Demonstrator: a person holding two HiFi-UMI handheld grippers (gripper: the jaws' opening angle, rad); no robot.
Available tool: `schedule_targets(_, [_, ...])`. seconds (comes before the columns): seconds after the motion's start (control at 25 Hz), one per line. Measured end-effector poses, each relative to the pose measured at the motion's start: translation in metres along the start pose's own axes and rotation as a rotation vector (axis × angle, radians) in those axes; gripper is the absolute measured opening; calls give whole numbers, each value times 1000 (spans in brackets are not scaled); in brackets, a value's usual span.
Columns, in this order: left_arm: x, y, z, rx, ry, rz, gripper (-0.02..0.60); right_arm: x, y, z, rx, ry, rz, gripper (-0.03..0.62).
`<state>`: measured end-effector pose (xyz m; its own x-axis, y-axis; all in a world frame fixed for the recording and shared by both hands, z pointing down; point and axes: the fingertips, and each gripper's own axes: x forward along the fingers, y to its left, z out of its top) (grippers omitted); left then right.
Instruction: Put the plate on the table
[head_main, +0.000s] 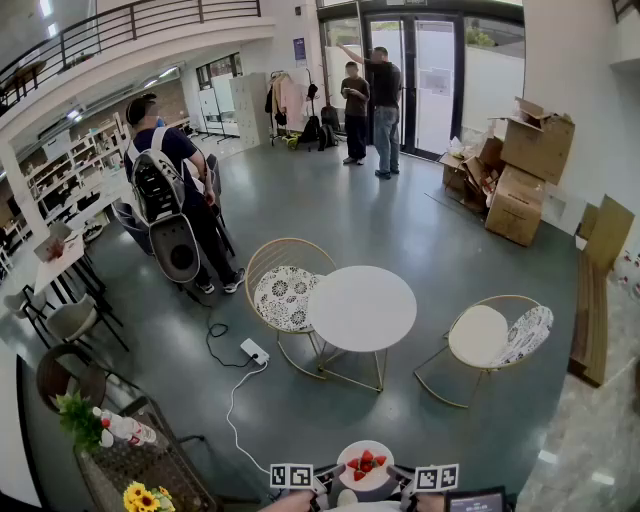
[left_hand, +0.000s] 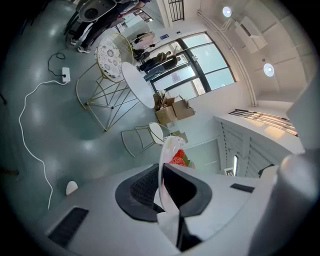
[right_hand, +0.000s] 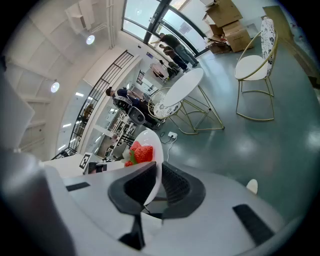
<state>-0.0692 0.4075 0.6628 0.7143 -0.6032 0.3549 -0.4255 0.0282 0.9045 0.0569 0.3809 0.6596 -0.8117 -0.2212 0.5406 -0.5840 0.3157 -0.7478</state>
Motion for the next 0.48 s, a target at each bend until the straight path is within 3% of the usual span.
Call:
schedule_targets(0.2, [-8,-6,-4,69,8,3,17,-4,4,-12,13,-37,-3,23])
schedule_targets(0.48, [-12,-15,-3,98,-6,-16,17,-8,12,-10,-23,-39,-12,23])
